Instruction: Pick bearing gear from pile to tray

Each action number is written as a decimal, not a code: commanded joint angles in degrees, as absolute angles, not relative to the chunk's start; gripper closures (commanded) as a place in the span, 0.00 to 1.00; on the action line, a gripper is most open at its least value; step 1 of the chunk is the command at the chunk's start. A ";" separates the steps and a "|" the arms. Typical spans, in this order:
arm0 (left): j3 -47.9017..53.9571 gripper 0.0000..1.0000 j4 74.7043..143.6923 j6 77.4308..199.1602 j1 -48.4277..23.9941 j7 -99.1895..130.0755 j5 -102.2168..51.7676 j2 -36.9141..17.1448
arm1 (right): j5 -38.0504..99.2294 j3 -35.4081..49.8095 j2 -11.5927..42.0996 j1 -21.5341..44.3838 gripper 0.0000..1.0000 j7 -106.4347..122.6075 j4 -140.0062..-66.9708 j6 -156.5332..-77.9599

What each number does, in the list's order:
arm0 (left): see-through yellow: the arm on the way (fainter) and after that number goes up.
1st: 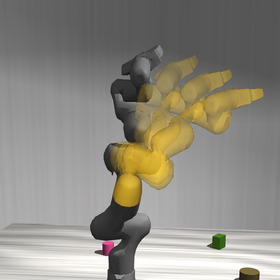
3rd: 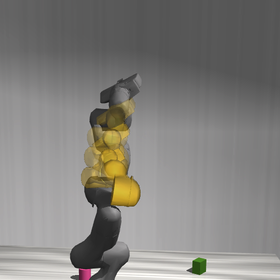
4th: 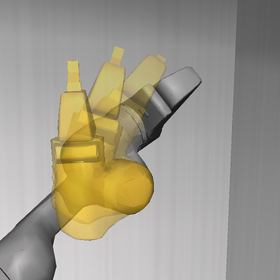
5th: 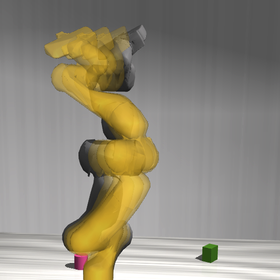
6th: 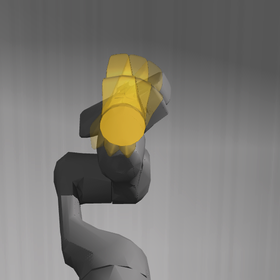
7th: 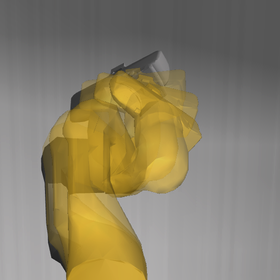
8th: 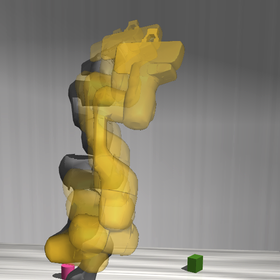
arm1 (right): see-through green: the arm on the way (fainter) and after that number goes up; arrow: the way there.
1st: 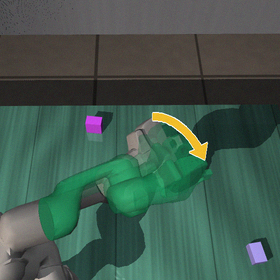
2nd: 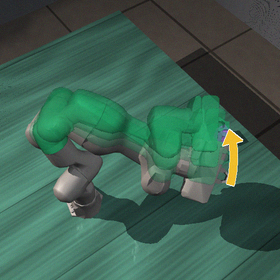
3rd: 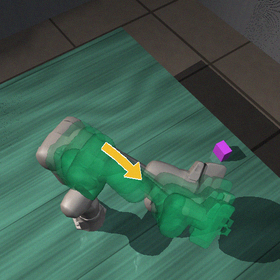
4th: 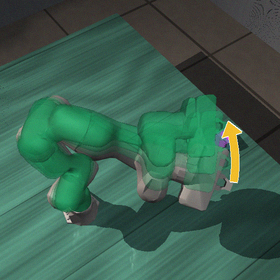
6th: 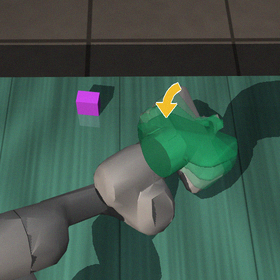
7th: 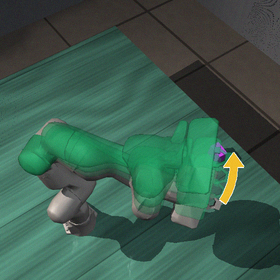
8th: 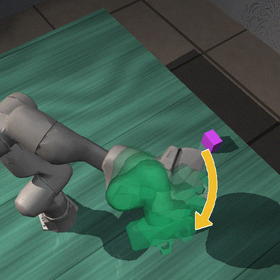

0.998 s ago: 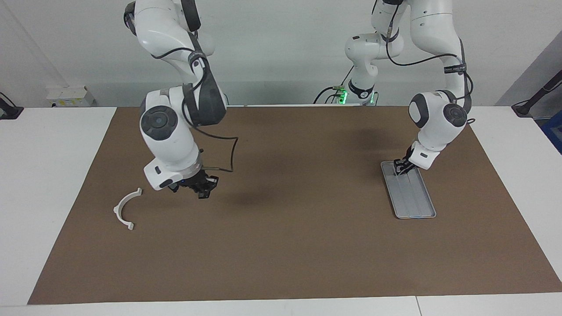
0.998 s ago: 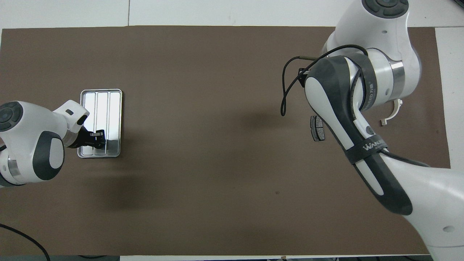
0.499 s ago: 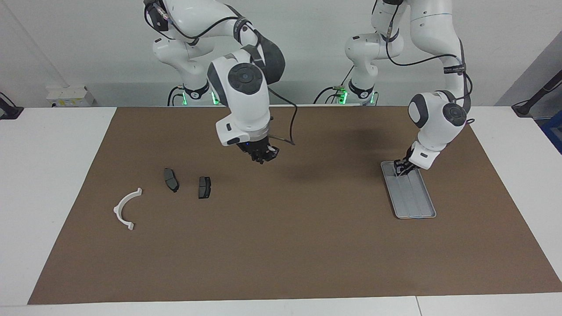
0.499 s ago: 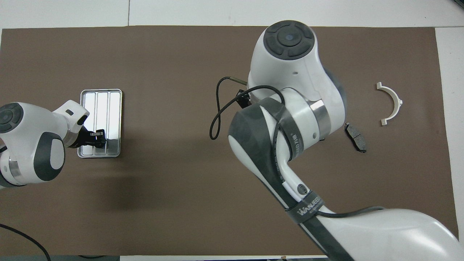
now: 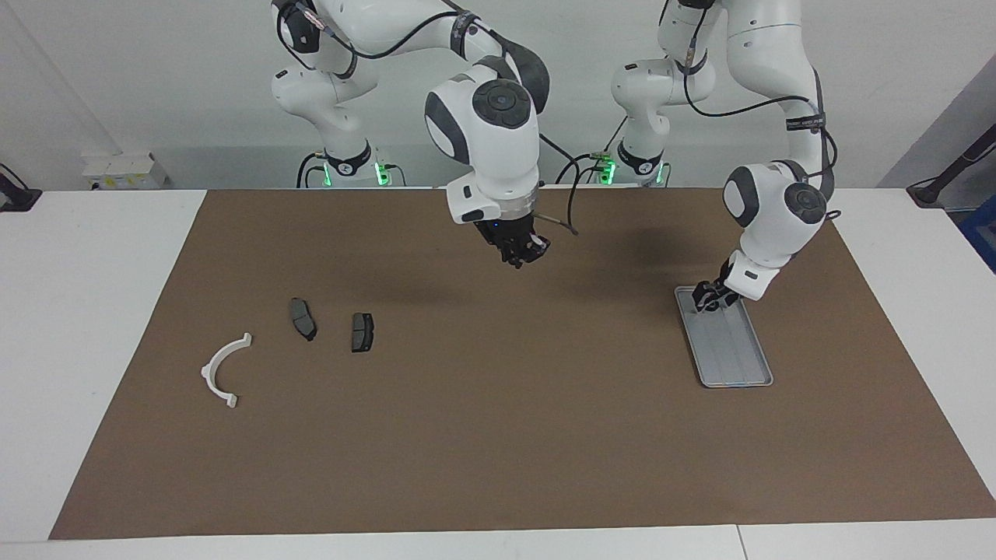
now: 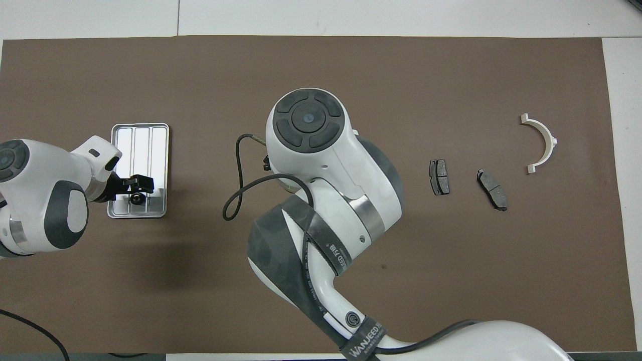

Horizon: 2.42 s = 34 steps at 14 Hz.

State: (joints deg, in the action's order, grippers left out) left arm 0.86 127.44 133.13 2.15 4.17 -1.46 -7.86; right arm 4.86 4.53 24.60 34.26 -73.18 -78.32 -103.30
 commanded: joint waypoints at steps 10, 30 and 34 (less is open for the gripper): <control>0.88 0.00 124.64 130.01 1.49 4.13 -2.02 -7.12 | -2.37 4.39 34.89 35.86 1.00 -79.19 -85.34 -121.02; 1.14 0.00 111.80 125.07 -10.79 28.63 -2.11 -12.04 | -6.24 3.95 34.37 31.30 0.00 -70.87 -78.50 -114.63; 1.05 0.00 107.15 123.15 -17.04 39.26 -2.02 -15.46 | -5.28 4.39 28.84 24.98 0.00 -52.61 -76.82 -109.26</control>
